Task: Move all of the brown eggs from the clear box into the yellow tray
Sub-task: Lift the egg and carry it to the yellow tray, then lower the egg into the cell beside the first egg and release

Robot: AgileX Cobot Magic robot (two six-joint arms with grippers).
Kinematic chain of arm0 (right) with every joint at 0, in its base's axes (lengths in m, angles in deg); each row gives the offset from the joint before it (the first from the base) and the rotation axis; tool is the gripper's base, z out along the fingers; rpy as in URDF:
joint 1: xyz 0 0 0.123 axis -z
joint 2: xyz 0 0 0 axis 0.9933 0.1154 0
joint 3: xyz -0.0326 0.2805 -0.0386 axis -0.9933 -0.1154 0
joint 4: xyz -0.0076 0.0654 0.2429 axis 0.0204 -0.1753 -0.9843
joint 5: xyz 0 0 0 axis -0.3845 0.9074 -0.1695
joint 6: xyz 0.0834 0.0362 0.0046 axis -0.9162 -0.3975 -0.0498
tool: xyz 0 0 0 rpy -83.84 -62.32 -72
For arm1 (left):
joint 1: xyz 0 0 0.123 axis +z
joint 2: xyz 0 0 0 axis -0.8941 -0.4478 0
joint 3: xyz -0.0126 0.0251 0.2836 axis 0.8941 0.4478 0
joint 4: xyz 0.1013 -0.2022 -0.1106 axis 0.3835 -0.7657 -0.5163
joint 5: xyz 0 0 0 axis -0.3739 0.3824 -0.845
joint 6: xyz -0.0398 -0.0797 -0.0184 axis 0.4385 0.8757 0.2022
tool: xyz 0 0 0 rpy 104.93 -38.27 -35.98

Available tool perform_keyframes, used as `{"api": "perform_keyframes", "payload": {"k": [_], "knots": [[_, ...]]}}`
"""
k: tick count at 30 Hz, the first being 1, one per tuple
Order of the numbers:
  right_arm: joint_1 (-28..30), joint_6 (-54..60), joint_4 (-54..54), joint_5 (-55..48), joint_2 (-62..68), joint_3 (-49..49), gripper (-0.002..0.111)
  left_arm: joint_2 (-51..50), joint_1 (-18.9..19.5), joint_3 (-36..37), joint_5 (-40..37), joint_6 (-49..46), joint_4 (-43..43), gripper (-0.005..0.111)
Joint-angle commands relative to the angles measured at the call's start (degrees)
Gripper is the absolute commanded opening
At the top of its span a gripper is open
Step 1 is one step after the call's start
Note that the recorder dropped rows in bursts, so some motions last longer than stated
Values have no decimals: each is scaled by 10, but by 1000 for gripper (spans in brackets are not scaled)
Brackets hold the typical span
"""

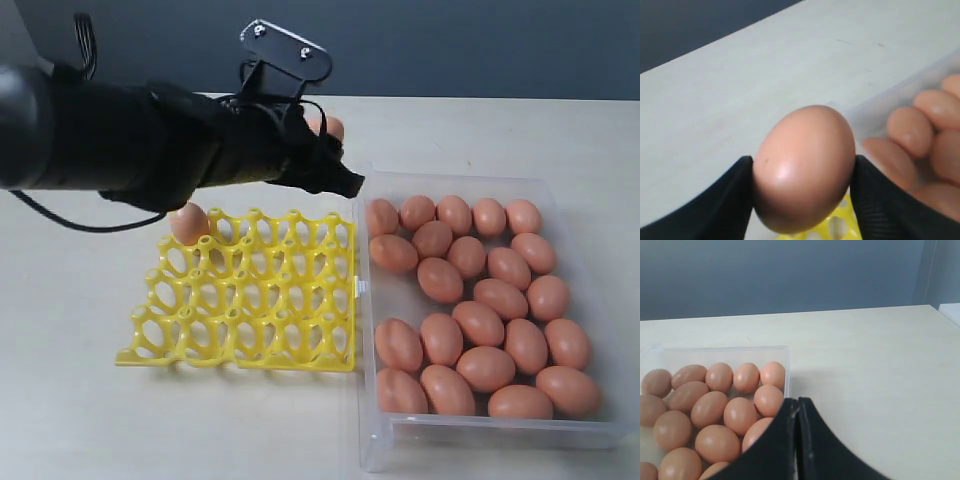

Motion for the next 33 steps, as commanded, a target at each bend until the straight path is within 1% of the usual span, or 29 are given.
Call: {"api": "perform_keyframes", "payload": {"k": [1, 3, 4, 6, 7, 8, 11, 13, 18, 24, 27, 29, 33], "knots": [[0, 3, 0, 4, -2, -1, -1, 7, 0, 72, 197, 520, 384, 0], [0, 3, 0, 4, -2, -1, -1, 7, 0, 110, 288, 706, 517, 0], [0, 3, 0, 4, -2, -1, -1, 7, 0, 126, 321, 759, 559, 0], [0, 3, 0, 4, -2, -1, -1, 2, 0, 150, 357, 780, 586, 0], [0, 3, 0, 4, -2, -1, -1, -3, 0, 159, 365, 779, 581, 0], [0, 3, 0, 4, -2, -1, -1, -7, 0, 167, 374, 776, 566, 0], [0, 3, 0, 4, -2, -1, -1, -24, 2, 198, 443, 765, 502, 0], [0, 3, 0, 4, -2, -1, -1, -35, 5, 212, 464, 765, 491, 0], [0, 3, 0, 4, -2, -1, -1, -62, 16, 226, 461, 767, 500, 0], [0, 3, 0, 4, -2, -1, -1, -80, 16, 228, 453, 769, 493, 0], [0, 3, 0, 4, -2, -1, -1, -80, 16, 228, 431, 769, 493, 0], [0, 3, 0, 4, -2, -1, -1, -80, 16, 229, 400, 769, 489, 0], [0, 3, 0, 4, -2, -1, -1, -80, 16, 265, 412, 784, 470, 0]]}}
